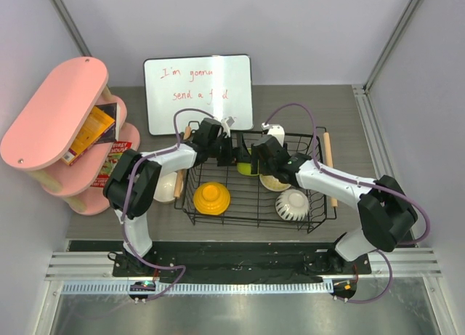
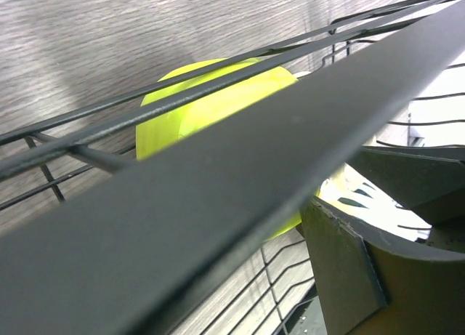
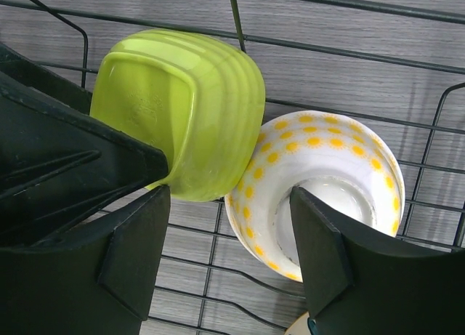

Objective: Unload the bowls from the dish rack

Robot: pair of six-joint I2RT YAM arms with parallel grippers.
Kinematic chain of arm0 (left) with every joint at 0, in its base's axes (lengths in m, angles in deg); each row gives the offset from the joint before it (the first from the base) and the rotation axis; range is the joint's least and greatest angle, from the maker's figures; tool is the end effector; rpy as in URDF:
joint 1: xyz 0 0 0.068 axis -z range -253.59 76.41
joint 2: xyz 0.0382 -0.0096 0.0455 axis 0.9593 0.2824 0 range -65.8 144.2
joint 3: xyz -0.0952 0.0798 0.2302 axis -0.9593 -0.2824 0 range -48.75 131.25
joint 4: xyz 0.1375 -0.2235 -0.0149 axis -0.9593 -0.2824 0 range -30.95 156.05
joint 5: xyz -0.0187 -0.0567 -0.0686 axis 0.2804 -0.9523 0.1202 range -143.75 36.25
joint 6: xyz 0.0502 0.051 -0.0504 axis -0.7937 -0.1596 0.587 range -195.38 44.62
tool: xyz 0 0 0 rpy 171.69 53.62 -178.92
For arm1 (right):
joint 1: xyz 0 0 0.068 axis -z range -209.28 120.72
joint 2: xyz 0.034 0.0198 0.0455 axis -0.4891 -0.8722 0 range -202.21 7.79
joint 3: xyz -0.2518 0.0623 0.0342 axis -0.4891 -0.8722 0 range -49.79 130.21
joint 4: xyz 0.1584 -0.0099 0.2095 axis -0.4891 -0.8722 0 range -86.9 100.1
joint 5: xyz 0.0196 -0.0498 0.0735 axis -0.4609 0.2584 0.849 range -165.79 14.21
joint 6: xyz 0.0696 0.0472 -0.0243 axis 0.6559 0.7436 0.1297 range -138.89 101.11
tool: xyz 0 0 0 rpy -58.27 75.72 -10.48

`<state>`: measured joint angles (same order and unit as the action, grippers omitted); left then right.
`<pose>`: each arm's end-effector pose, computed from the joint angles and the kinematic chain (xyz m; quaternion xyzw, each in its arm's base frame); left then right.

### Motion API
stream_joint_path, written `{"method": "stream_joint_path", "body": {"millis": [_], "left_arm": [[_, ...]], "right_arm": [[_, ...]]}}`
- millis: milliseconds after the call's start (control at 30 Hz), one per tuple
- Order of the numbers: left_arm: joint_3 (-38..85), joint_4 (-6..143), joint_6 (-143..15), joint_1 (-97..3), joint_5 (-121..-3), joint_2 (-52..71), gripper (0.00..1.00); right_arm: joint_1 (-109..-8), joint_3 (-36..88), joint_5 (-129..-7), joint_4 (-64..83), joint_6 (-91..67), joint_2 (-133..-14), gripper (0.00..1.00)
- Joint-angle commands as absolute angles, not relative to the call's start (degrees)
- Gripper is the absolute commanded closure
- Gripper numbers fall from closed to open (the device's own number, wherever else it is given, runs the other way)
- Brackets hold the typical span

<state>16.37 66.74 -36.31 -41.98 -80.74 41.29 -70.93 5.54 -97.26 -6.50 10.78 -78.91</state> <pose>0.3435 -0.2528 0.1401 0.0384 0.8902 -0.4055 0.2043 0.2766 0.2080 0.1798 -0.0293 0.9191 0.0641 0.3876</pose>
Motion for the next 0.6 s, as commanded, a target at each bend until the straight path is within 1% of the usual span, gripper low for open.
{"method": "stream_joint_path", "body": {"millis": [0,67,133,167,233,267,333,367,400,467,500,533,567], "left_arm": [[14.0,62.8,-31.3,-40.5,-88.6,41.3,0.17],[14.0,62.2,-31.3,-40.5,-88.3,40.0,0.19],[14.2,61.7,-31.6,-40.5,-88.0,38.5,0.28],[14.2,60.7,-31.8,-40.5,-87.8,37.8,0.33],[14.3,59.4,-32.3,-40.5,-87.2,36.5,0.4],[14.4,58.1,-32.6,-40.5,-86.7,35.4,0.49],[15.1,56.2,-33.5,-40.5,-85.7,34.5,0.58],[15.5,55.4,-34.2,-40.5,-85.6,34.0,0.63],[15.8,53.7,-34.5,-40.5,-85.0,33.6,0.65],[16.3,52.7,-35.4,-40.5,-84.6,33.3,0.64],[16.3,52.2,-35.7,-40.5,-84.4,33.0,0.59],[16.3,51.8,-35.7,-40.5,-84.2,33.0,0.51],[16.5,51.3,-36.2,-40.6,-83.7,32.9,0.35]], "right_arm": [[-71.3,2.2,-87.2,-3.0,14.1,-81.9,0.3],[-71.3,1.9,-86.7,-3.0,14.2,-81.7,0.3],[-71.3,1.5,-86.6,-3.1,14.5,-80.6,0.3],[-71.3,1.3,-86.7,-3.1,14.6,-80.3,0.3],[-71.3,0.8,-86.8,-3.3,14.7,-79.1,0.3],[-71.3,0.7,-86.9,-3.3,14.7,-78.9,0.3],[-71.3,0.5,-87.2,-3.5,14.8,-78.0,0.3],[-71.3,0.5,-87.4,-3.5,14.7,-77.7,0.3],[-71.3,0.6,-87.7,-3.6,14.8,-77.6,0.3],[-71.3,0.6,-87.8,-3.6,14.7,-77.8,0.3],[-71.3,0.7,-87.8,-3.6,14.6,-77.9,0.3],[-71.3,0.7,-87.7,-3.6,14.7,-78.0,0.3],[-71.3,0.7,-87.8,-3.8,14.7,-78.0,0.3]]}}
